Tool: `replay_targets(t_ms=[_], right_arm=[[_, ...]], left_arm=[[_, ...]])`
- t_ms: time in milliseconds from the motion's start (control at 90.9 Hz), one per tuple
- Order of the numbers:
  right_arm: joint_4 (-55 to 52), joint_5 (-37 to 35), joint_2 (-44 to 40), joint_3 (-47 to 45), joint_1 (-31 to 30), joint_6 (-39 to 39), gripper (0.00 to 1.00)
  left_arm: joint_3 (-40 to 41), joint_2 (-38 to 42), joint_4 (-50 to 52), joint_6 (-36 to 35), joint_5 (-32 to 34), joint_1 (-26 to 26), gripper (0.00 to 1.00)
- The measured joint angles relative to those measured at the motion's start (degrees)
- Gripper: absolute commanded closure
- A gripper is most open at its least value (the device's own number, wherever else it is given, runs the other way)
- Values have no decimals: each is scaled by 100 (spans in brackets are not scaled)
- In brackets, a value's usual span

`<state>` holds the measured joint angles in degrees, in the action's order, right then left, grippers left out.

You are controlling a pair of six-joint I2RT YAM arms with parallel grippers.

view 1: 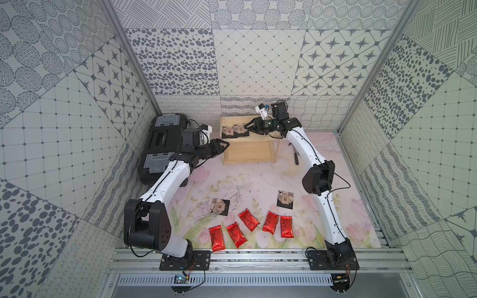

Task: Place the tea bags on the shelf by color
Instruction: Place the tea bag on the shelf.

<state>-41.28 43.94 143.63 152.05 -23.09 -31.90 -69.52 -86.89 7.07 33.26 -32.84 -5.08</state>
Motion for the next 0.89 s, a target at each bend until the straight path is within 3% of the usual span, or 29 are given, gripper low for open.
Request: replay_targets(t_ms=[528,671,891], right_arm=[[-96,0,-81,-48,-2,262,49],[-173,-83,-160,-79,-2,337,39],[-380,-385,-254,-81,2,452,38]], left_arm=[[70,35,-37,13,-9,2,54],[114,61,-59,68,-17,4,55],[243,90,-177,271,-63,4,56]])
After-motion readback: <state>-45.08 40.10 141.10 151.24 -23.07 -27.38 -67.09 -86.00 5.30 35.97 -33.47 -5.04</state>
